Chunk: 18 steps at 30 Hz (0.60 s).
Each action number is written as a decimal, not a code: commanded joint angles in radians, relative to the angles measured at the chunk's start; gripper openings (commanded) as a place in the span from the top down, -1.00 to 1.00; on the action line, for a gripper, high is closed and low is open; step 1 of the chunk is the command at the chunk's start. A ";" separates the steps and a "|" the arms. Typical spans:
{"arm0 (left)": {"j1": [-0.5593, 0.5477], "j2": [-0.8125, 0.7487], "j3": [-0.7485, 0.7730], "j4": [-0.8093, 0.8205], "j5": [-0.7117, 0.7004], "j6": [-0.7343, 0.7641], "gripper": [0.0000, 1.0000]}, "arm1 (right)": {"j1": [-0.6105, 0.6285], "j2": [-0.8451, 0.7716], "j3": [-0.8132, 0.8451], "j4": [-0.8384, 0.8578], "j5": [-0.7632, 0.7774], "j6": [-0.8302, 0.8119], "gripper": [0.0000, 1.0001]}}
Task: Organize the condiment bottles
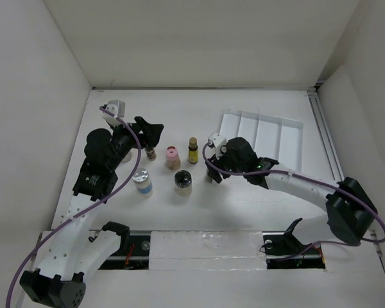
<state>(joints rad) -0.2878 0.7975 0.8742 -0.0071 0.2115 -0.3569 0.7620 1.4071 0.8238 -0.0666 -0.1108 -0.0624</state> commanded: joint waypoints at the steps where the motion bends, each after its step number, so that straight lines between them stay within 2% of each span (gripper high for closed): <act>1: 0.004 0.002 0.006 0.042 0.022 -0.002 -0.56 | 0.011 -0.169 0.118 0.103 0.081 0.004 0.12; 3: 0.004 0.002 0.006 0.051 0.043 -0.011 -0.56 | -0.035 -0.169 0.179 0.103 0.155 -0.005 0.14; 6: 0.004 0.002 0.006 0.052 0.043 -0.011 -0.56 | -0.134 -0.097 0.266 0.128 0.172 -0.014 0.14; 11: 0.004 -0.012 -0.003 0.061 0.055 -0.011 -0.56 | -0.274 0.139 0.415 0.209 0.183 -0.014 0.14; 18: 0.004 -0.034 -0.003 0.050 0.037 -0.011 -0.56 | -0.397 0.369 0.597 0.234 0.063 -0.005 0.14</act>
<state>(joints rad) -0.2878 0.7929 0.8742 0.0021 0.2417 -0.3611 0.3763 1.7676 1.3323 0.0597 0.0097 -0.0715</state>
